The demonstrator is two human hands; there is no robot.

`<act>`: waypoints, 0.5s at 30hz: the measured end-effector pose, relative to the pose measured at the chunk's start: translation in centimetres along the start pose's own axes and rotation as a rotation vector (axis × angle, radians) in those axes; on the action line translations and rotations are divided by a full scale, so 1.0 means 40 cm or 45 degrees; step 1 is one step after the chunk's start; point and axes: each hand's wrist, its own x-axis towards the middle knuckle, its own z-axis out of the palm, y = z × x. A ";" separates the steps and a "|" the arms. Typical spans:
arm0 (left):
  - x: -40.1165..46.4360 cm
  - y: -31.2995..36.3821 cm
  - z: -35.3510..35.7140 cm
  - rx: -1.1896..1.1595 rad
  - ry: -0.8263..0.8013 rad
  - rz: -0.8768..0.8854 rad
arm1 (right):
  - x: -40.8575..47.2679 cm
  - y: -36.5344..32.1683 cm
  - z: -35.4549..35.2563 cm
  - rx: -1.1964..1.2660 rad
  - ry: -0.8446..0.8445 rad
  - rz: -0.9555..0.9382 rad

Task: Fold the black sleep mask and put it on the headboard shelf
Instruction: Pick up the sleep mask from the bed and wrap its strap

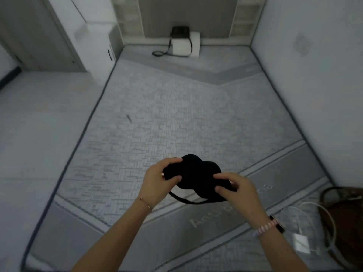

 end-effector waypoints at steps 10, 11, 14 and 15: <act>-0.059 0.440 -0.208 -0.074 0.303 0.188 | -0.125 -0.465 -0.185 0.287 -0.095 -0.111; -0.060 0.456 -0.213 -0.075 0.320 0.200 | -0.129 -0.483 -0.187 0.294 -0.095 -0.119; -0.082 0.514 -0.217 -0.042 0.287 0.288 | -0.149 -0.531 -0.186 0.320 -0.071 -0.153; -0.089 0.530 -0.214 -0.047 0.248 0.314 | -0.152 -0.543 -0.184 0.342 -0.059 -0.167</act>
